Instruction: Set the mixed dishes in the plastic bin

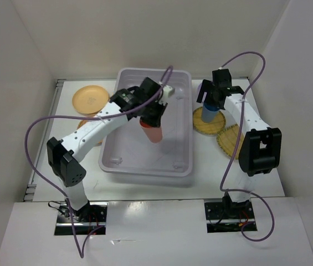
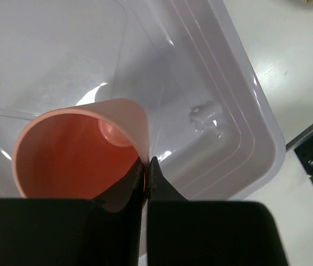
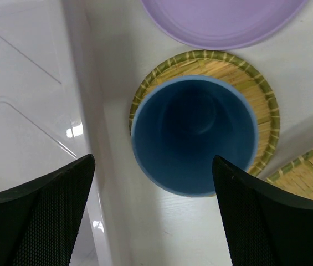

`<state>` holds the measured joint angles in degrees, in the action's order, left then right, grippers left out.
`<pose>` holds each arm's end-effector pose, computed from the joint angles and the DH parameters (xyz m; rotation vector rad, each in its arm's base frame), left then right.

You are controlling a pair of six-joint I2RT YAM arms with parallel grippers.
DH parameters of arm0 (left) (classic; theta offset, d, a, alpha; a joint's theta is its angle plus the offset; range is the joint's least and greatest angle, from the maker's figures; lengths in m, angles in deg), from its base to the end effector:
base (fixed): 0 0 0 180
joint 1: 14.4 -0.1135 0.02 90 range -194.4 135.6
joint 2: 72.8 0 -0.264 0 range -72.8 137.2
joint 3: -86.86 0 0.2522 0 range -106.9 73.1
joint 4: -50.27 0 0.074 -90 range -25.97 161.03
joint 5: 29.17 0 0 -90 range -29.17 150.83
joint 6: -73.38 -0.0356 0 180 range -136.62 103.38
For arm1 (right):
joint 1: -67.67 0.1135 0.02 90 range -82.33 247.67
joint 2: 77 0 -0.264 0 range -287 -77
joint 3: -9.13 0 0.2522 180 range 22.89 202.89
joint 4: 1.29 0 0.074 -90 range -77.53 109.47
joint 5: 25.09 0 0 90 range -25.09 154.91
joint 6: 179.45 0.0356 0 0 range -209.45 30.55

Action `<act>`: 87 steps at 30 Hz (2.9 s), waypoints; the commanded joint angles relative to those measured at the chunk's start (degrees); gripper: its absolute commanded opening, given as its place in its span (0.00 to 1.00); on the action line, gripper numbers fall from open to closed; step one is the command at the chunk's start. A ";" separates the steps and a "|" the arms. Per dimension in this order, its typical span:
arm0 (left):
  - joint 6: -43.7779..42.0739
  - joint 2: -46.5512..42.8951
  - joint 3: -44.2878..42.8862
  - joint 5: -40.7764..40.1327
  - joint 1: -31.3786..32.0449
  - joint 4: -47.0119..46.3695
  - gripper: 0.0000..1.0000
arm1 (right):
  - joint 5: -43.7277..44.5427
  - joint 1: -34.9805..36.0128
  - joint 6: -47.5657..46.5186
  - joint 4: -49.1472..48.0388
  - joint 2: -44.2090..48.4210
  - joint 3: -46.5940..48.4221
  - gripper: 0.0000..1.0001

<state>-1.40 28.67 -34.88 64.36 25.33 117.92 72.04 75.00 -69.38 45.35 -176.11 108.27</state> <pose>0.2933 -0.2466 0.3790 0.5512 2.3984 -0.5101 0.3865 0.0453 0.2949 0.3223 2.3557 0.0801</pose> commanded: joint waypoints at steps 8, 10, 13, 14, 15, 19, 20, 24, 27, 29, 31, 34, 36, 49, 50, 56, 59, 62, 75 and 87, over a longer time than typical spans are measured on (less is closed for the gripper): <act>-2.39 -0.92 7.26 -13.81 11.42 -7.74 0.00 | -0.81 0.05 -0.04 -3.62 -3.28 6.19 0.90; -2.91 -0.40 9.10 -14.43 12.48 -9.15 0.00 | -0.81 0.05 -0.04 -3.62 -3.81 6.20 0.90; -2.92 -0.40 10.86 -15.04 14.67 -11.43 0.00 | -0.81 0.05 -0.04 -3.62 -5.12 6.20 0.90; -2.92 -0.40 11.56 -15.04 15.20 -12.31 0.00 | -0.81 0.05 -0.04 -3.62 -5.65 6.72 0.90; -2.92 -0.40 12.26 -15.04 15.99 -13.88 0.00 | -0.81 0.05 -0.04 -3.62 -5.66 6.73 0.90; -3.45 1.01 12.97 -15.04 17.32 -14.43 0.00 | -0.81 0.05 -0.04 -3.62 -6.89 7.43 0.89; -3.45 1.53 12.97 -15.04 17.93 -14.43 0.00 | -0.81 0.05 -0.04 -3.62 -7.41 7.95 0.89; -3.45 1.54 13.58 -15.83 20.03 -15.04 0.00 | -1.34 0.05 -0.04 -3.62 -7.94 8.48 0.89; -3.45 2.85 13.59 -16.36 20.57 -15.57 0.00 | -1.34 0.05 -0.04 -3.62 -8.46 8.48 0.89; -3.45 3.38 14.20 -17.23 20.57 -16.09 0.00 | -1.34 0.05 -0.04 -3.62 -8.47 9.01 0.87; -3.45 3.99 14.82 -18.38 20.57 -16.89 0.00 | -1.34 0.05 -0.56 -3.62 -8.47 9.01 0.86; -3.45 4.61 14.82 -19.44 20.57 -18.02 0.00 | -1.34 0.05 -0.56 -3.62 -8.47 9.01 0.86; -3.45 5.14 14.82 -18.92 20.57 -18.03 0.00 | -1.34 0.05 -0.56 -3.62 -8.47 9.01 0.86; -3.45 3.82 14.39 -18.38 20.57 -19.17 0.44 | -1.34 0.05 -0.56 -3.09 -8.47 8.48 0.83; -3.45 3.82 13.86 -18.91 20.57 -18.65 0.48 | -1.34 0.05 -0.56 -3.09 -8.47 8.48 0.83; -2.22 0.06 6.14 -21.90 20.57 -15.13 0.95 | -1.34 0.05 -0.04 -3.62 -9.00 8.48 0.75; -1.69 -3.02 1.92 -26.11 20.57 -15.13 1.00 | -0.81 0.05 -0.04 -4.14 -9.52 8.48 0.68; -1.16 -6.18 -1.17 -31.81 20.57 -15.74 1.00 | -0.81 0.05 -0.04 -4.14 -9.52 7.96 0.58; 7.88 -21.13 14.62 -45.99 5.57 -24.70 1.00 | 4.11 0.66 -0.56 1.12 -11.81 13.93 0.00; 12.73 -20.27 27.03 -29.56 -23.97 -25.06 1.00 | 16.15 13.22 -6.36 9.39 -0.57 24.03 0.00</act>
<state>9.24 7.98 -9.83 29.98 5.87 94.01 84.46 83.44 -72.76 52.96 -184.00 127.57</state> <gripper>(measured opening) 0.995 0.028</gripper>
